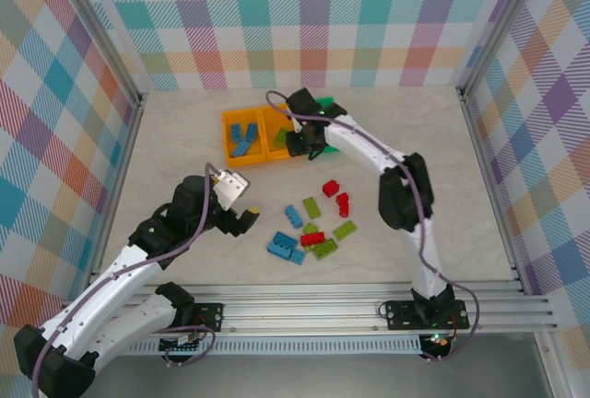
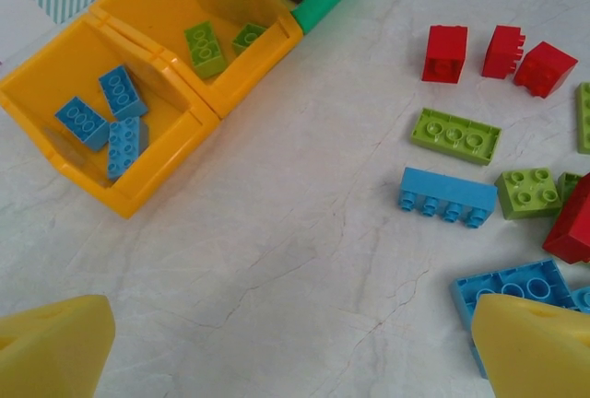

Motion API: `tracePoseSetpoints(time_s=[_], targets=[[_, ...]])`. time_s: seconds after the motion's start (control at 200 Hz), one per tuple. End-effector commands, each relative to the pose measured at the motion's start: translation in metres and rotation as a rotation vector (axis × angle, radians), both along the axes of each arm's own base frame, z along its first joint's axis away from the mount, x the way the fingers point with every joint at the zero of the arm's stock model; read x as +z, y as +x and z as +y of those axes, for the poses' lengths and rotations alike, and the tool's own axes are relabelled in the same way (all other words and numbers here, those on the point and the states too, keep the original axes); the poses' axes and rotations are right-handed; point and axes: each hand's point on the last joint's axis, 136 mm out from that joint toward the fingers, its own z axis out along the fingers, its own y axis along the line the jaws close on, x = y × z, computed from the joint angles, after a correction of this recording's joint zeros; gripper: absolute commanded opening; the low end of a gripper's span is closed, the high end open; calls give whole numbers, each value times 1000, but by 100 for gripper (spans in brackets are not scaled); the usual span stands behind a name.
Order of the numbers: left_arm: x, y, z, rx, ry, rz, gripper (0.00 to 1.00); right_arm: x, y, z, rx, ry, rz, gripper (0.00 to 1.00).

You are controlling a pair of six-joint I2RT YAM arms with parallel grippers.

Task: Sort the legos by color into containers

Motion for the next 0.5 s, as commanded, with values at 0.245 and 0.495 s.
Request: tracePoseSetpoints(time_s=[0.245,0.495], targets=[[-4,-2,-15,-64,-33,46,100,15,-83,-83,-17,-91,-7,67],[-7,-66,-64,-522,-160,144,100,-36,-79,-80,120,-174,89,100]])
